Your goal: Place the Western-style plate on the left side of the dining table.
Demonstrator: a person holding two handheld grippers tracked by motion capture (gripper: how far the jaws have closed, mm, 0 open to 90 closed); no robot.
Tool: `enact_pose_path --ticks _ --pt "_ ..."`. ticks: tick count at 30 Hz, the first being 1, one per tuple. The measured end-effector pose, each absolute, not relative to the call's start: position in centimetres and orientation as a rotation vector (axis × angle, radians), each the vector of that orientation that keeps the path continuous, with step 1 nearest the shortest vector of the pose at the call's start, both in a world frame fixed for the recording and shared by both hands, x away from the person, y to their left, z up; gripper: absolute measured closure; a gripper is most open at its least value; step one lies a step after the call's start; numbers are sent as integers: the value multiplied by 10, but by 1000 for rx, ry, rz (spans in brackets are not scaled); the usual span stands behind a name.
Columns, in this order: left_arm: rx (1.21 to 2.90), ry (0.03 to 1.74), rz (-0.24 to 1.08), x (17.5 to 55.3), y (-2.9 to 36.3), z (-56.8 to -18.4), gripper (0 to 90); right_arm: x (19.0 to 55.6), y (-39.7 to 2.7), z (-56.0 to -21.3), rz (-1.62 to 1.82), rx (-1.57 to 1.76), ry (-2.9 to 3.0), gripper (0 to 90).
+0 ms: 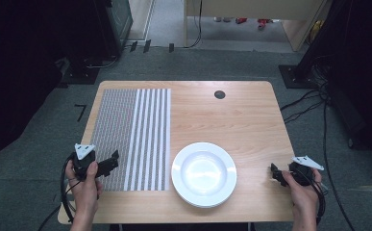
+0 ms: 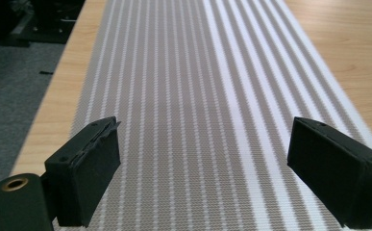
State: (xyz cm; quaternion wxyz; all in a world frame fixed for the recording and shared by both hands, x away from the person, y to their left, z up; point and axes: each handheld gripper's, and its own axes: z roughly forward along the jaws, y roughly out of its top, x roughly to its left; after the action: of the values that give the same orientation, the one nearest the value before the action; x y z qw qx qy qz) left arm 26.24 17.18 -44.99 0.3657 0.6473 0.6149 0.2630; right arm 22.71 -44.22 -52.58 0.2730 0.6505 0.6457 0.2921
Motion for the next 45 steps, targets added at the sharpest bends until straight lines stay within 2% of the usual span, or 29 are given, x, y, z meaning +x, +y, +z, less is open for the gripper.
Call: enact_pose_path --ticks 7,24,31,45 --pt "1681 1540 649 267 153 -449 110 227 -442 -526 786 1751 1737 134" --pt "1703 1498 559 269 136 -456 111 227 -442 -526 786 1746 1740 137" --pt "1725 1459 483 268 116 -459 111 226 -441 -526 783 1760 1728 138" --pt "1784 1397 440 264 85 -464 112 225 -436 -519 791 1838 1690 143"
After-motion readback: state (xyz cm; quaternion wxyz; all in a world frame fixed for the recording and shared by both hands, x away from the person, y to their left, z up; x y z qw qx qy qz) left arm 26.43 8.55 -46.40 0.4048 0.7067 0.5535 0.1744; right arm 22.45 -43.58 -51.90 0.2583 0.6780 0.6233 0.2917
